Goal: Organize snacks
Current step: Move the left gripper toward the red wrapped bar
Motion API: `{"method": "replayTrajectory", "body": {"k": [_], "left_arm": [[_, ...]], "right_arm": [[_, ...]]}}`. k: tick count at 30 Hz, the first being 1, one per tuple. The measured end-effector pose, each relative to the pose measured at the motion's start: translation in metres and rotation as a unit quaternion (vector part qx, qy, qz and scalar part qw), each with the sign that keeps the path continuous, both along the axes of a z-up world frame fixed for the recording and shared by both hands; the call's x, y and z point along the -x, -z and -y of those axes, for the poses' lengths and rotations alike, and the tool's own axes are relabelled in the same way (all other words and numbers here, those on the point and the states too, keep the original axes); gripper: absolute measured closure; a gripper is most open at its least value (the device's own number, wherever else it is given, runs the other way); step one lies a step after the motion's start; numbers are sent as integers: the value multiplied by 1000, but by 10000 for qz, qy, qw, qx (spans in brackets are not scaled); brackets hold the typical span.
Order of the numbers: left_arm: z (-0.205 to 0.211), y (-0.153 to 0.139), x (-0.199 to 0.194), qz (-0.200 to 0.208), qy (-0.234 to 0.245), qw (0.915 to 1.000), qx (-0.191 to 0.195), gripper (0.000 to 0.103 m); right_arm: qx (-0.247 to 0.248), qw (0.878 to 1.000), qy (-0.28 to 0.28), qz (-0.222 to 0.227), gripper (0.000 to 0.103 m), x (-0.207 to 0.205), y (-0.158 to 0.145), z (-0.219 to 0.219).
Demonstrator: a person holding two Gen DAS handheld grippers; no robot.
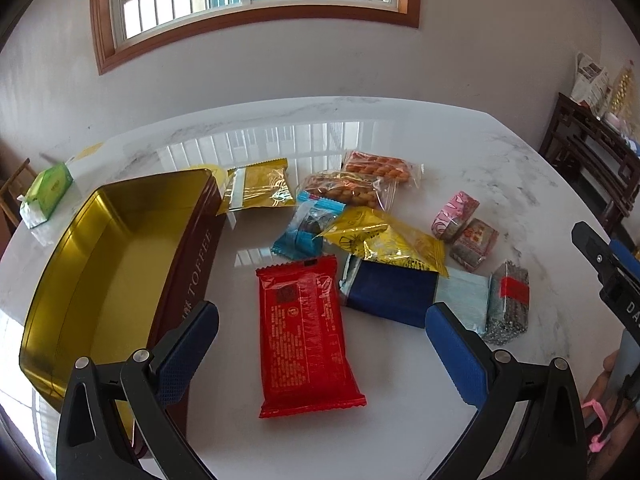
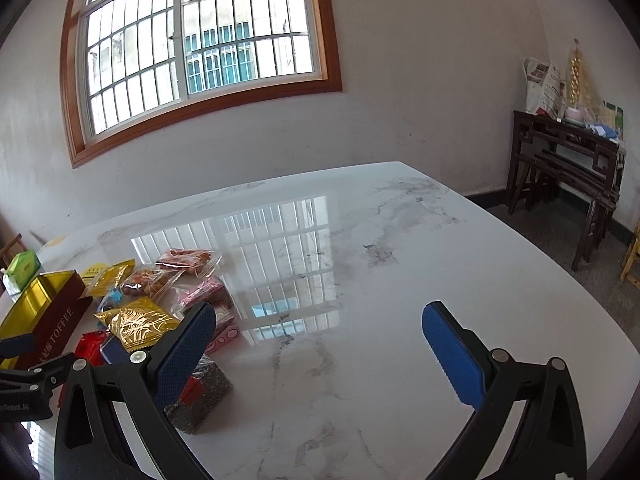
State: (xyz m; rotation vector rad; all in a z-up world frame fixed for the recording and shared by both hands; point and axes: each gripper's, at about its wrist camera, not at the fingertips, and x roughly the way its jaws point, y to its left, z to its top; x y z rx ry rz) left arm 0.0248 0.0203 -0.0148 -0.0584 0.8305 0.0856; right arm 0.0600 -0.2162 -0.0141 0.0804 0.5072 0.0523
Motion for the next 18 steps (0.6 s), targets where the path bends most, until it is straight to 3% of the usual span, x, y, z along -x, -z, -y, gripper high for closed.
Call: {"method": "replayTrajectory", "body": {"k": [18], "left_arm": [[3, 2, -3, -80, 108, 9999, 39, 1]], "right_arm": [[-91, 9999, 44, -44, 0, -2, 0, 5]]}}
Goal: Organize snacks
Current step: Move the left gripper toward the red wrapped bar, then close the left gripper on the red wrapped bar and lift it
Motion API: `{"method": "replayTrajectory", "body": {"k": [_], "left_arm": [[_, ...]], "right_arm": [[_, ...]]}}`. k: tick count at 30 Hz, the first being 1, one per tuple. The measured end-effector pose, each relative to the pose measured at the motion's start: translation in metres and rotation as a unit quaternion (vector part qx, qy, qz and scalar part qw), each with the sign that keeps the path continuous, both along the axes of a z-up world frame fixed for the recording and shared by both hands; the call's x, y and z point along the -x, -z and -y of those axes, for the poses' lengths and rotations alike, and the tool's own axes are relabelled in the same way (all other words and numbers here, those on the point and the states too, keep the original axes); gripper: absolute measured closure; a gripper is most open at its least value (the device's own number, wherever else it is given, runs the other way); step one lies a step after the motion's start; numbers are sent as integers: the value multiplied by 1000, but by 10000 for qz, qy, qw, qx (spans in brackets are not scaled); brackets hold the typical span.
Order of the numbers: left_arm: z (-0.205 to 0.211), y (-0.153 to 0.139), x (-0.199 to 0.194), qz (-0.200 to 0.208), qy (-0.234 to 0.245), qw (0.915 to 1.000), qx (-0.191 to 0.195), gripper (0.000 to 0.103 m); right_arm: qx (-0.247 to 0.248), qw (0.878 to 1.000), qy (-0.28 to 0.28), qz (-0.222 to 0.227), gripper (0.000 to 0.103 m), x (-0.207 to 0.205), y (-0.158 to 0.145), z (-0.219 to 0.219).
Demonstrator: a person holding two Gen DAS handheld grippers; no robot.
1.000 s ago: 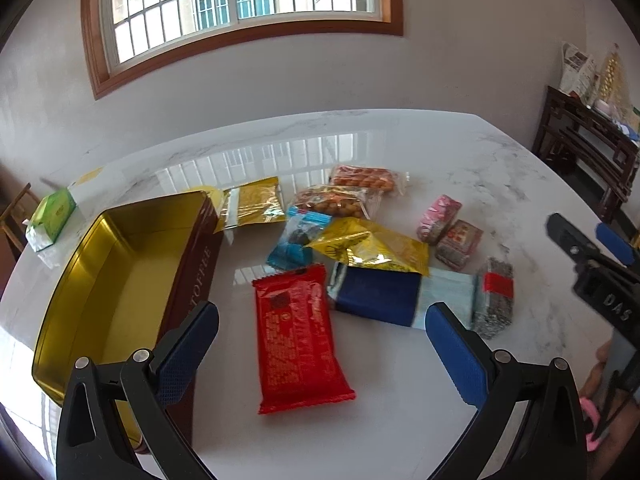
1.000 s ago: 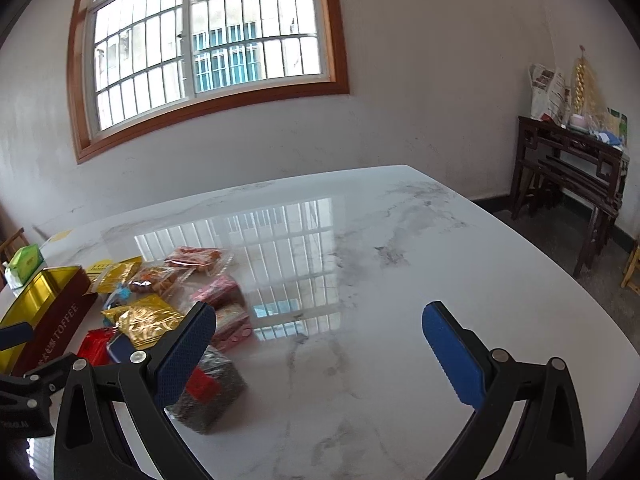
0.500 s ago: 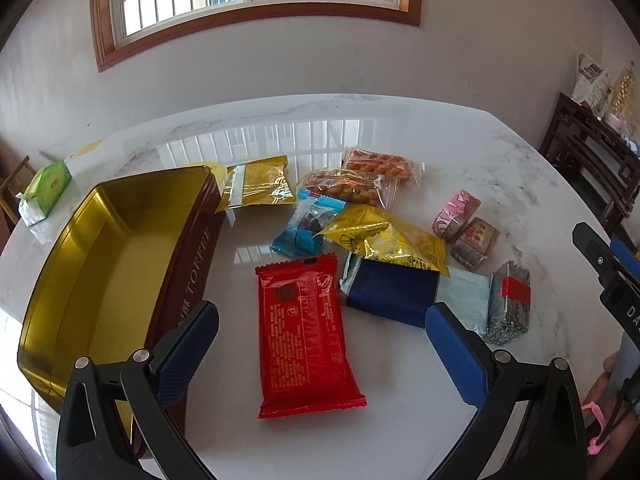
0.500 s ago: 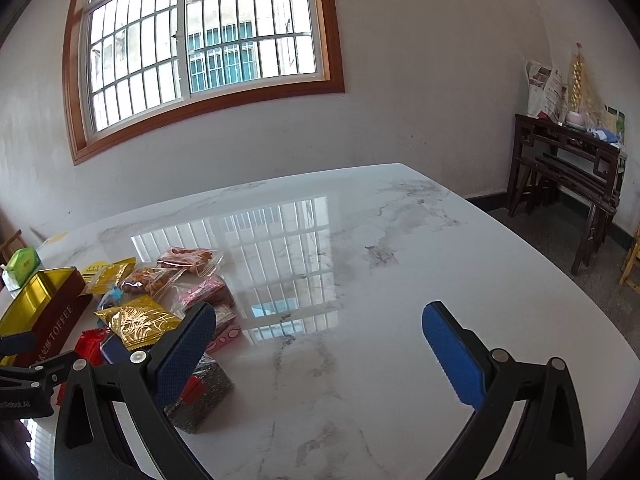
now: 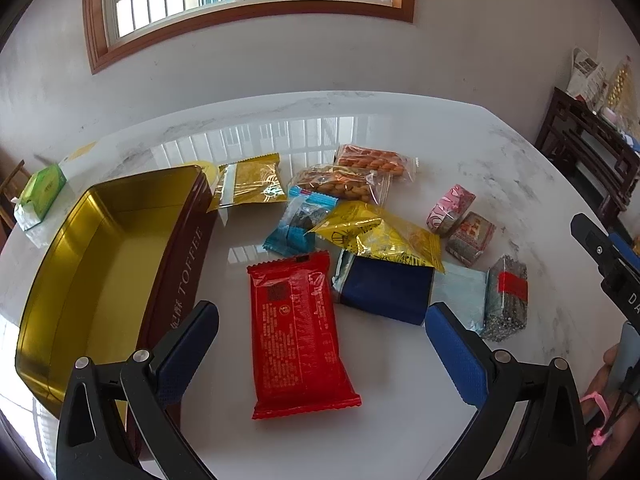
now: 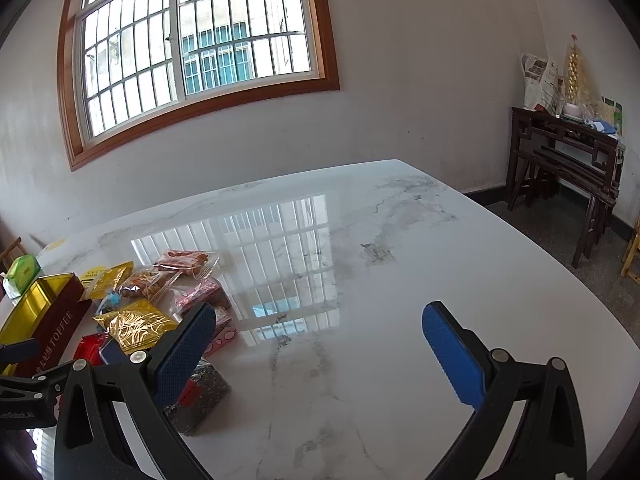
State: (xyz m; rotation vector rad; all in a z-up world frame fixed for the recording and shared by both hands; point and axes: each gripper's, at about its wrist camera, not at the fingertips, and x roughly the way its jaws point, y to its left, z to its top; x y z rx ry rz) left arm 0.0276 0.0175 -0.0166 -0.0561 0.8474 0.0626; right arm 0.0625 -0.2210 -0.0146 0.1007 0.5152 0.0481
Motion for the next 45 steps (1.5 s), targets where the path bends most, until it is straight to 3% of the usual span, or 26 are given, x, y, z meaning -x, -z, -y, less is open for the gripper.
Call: {"method": "replayTrajectory", "body": {"k": [19, 25, 30, 33, 35, 41, 43, 45], "left_arm": [[-22, -4, 4, -210, 97, 9992, 341, 2], [-26, 2, -7, -473, 65, 9979, 427, 2], [-25, 12, -15, -711, 98, 9971, 231, 3], [-26, 19, -18, -873, 162, 9956, 293, 16], [-23, 23, -22, -950, 171, 9953, 58, 18], [-19, 26, -25, -1020, 205, 9945, -137, 18], [-16, 29, -24, -1014, 135, 9940, -392, 31], [-12, 29, -24, -987, 114, 9921, -765, 55]], "right_arm": [[-113, 9999, -4, -45, 0, -3, 2, 4], [-159, 9999, -29, -55, 0, -3, 3, 5], [-214, 9997, -36, -87, 0, -4, 4, 7], [-219, 9997, -34, -93, 0, -4, 4, 6], [-209, 9997, -37, -95, 0, -5, 4, 7], [-201, 9997, -48, -134, 0, -5, 5, 7], [-208, 9997, -39, -147, 0, -5, 5, 8], [-217, 9996, -36, -163, 0, -5, 5, 8]]}}
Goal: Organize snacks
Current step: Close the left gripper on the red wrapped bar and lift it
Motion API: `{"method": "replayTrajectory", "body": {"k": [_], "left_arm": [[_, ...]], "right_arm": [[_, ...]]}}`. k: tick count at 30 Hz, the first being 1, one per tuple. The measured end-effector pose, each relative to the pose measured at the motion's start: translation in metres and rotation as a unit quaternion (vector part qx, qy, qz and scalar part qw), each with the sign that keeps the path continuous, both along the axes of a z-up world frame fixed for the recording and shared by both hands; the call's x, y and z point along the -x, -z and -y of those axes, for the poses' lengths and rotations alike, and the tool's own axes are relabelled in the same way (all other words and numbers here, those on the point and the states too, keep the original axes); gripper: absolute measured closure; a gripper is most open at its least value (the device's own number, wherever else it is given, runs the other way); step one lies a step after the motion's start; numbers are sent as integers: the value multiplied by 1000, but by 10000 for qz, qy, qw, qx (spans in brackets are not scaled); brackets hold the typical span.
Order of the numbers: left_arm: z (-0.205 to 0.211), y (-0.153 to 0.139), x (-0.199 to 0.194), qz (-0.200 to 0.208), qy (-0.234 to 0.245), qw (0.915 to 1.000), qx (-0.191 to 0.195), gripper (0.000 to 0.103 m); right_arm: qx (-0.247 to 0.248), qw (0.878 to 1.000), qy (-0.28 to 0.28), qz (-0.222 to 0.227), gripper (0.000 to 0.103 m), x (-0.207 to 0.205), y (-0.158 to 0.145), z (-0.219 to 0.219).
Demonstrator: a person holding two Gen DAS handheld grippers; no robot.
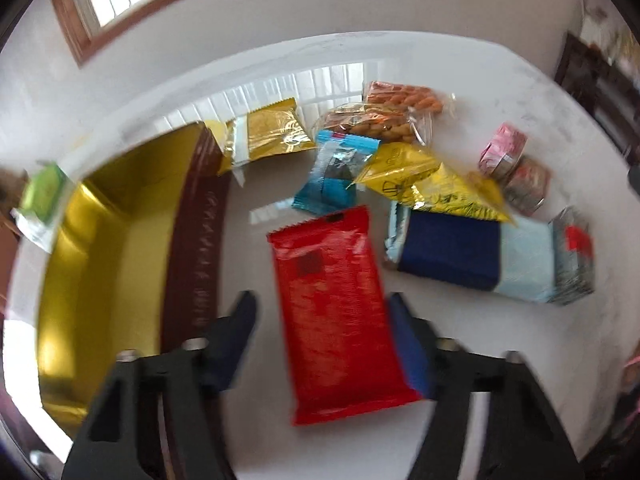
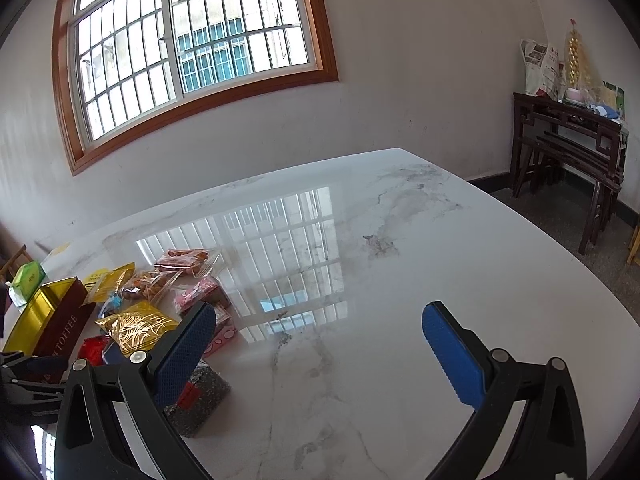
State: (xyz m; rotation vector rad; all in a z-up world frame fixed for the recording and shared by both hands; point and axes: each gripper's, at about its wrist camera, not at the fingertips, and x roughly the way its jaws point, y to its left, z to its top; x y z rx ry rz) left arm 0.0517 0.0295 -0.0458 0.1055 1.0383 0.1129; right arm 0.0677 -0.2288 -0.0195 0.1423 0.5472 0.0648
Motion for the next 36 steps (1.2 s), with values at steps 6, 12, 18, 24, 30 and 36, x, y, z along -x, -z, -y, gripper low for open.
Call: {"method": "replayTrajectory", "body": {"k": [6, 12, 18, 24, 30, 36], "left_arm": [[2, -1, -4, -121, -34, 9999, -103, 57], [28, 3, 1, 98, 64, 9912, -1317, 38], [46, 5, 8, 228, 258, 9902, -1355, 38], [26, 1, -8, -89, 18, 9971, -761, 38], [26, 5, -9, -8, -119, 9954, -954, 38], [7, 1, -21, -390, -361, 9982, 263, 37]], "right_arm": [[-48, 9999, -21, -87, 0, -2, 1, 1], [-83, 9999, -7, -136, 0, -2, 2, 4], [-37, 9997, -42, -244, 0, -7, 3, 2], [52, 9995, 21, -298, 0, -9, 4, -2], [9, 9993, -8, -386, 0, -12, 6, -1], [-123, 9991, -31, -411, 0, -12, 8, 3]]}}
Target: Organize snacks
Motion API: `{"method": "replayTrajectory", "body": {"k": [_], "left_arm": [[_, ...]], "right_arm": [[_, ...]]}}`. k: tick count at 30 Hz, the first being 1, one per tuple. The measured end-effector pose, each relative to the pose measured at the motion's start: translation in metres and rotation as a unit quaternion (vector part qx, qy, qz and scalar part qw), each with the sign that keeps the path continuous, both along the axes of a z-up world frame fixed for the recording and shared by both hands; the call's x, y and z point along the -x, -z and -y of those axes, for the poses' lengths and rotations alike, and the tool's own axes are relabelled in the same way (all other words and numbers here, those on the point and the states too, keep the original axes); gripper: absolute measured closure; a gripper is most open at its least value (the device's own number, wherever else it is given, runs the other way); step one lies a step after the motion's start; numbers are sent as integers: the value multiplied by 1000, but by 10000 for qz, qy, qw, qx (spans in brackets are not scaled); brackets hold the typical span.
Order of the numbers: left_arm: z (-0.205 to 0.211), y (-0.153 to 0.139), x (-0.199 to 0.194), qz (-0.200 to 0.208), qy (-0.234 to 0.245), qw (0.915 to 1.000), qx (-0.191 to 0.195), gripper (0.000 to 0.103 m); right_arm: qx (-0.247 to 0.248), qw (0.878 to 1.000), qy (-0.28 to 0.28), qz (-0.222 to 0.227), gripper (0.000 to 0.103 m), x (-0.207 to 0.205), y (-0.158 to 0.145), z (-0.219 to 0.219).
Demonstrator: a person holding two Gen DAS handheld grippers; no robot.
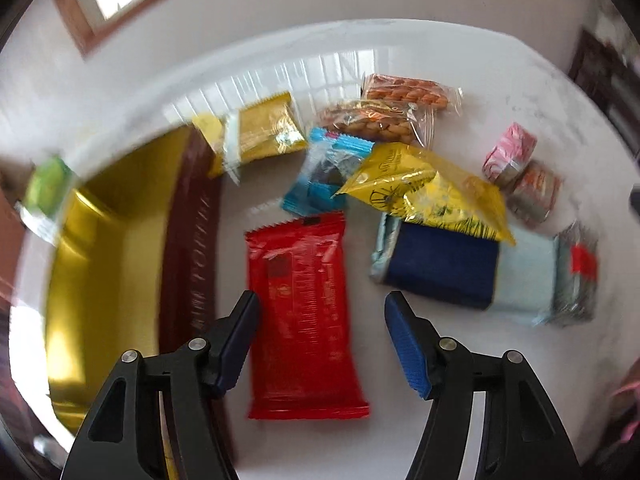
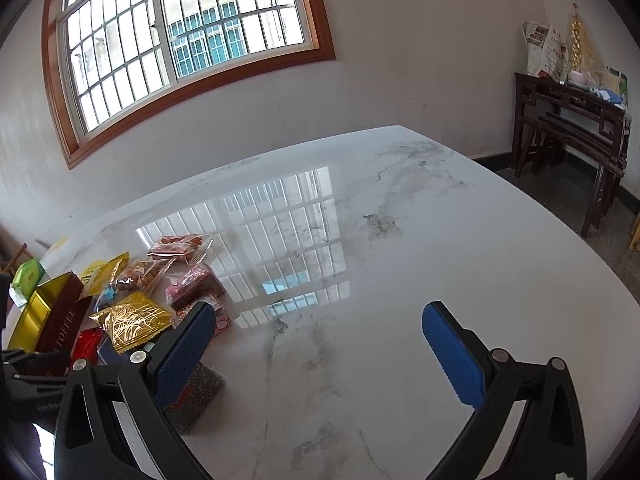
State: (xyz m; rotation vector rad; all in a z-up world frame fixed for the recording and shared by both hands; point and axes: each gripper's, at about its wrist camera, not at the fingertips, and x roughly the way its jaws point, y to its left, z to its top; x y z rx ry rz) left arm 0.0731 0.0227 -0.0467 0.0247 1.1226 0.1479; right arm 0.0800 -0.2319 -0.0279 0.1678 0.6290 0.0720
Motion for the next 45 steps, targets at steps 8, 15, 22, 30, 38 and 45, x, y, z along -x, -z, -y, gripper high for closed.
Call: {"method": "replayTrajectory", "body": {"k": [8, 15, 22, 30, 38, 45], "left_arm": [[12, 1, -1, -118, -100, 9999, -53, 60], [14, -6, 28, -5, -151, 9987, 485, 60], [-4, -7, 48, 110, -316, 9957, 861, 60], [2, -20, 72, 474, -80, 9971, 582, 85], [2, -14, 72, 332, -3, 9983, 486, 83], [-9, -9, 58, 266, -164, 9986, 437, 59]], "right_arm": [[-324, 9994, -41, -93, 0, -2, 4, 8], [-550, 9984, 0, -122, 0, -1, 6, 14], [-686, 9976, 22, -112, 0, 0, 7, 18], [-730, 9969, -224, -169, 0, -1, 8, 15], [-689, 9958, -555, -221, 0, 5, 8, 6], [-786, 9953, -490, -269, 0, 3, 10, 10]]}}
